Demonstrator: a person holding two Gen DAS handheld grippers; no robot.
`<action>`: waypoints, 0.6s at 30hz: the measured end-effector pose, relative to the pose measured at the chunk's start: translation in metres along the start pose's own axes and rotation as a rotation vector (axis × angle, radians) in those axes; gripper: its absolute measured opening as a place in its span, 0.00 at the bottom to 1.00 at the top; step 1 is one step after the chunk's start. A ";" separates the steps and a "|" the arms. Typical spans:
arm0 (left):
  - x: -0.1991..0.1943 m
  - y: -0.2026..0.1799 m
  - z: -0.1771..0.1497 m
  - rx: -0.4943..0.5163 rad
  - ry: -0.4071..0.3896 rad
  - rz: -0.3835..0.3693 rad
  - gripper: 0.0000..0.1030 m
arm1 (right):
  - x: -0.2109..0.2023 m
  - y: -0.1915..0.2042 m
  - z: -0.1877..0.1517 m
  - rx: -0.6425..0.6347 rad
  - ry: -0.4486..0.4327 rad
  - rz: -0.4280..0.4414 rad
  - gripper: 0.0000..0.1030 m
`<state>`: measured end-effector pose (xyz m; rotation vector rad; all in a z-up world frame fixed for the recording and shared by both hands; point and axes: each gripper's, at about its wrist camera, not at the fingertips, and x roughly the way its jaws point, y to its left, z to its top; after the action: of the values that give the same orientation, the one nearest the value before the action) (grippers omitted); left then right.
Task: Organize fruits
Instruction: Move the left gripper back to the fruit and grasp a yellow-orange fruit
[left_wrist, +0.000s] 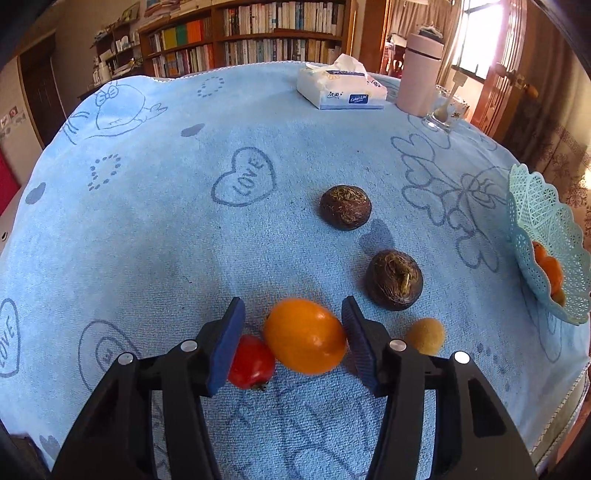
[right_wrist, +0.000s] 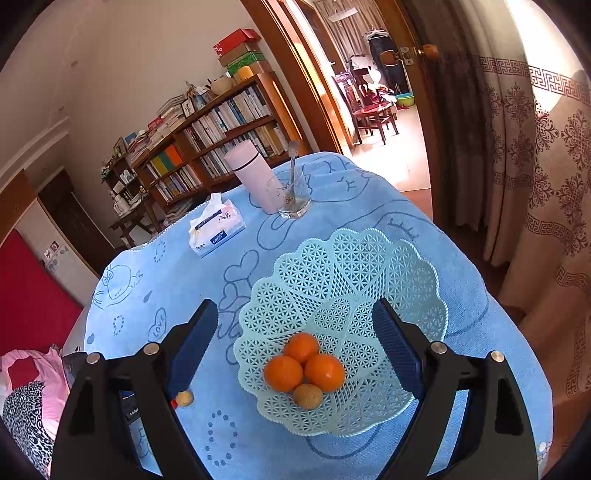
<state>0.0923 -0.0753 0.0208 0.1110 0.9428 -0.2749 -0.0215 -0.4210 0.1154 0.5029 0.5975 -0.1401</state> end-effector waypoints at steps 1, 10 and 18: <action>0.000 -0.002 -0.002 0.010 0.003 0.003 0.53 | 0.001 0.000 0.000 -0.001 0.002 0.000 0.84; -0.006 -0.005 -0.012 0.050 0.015 -0.001 0.51 | -0.001 0.003 -0.001 -0.008 0.001 0.002 0.84; -0.010 -0.002 -0.010 0.007 0.002 -0.034 0.41 | 0.000 0.007 -0.003 -0.022 0.006 0.009 0.84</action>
<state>0.0786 -0.0738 0.0230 0.1017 0.9463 -0.3100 -0.0209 -0.4136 0.1167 0.4845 0.6017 -0.1232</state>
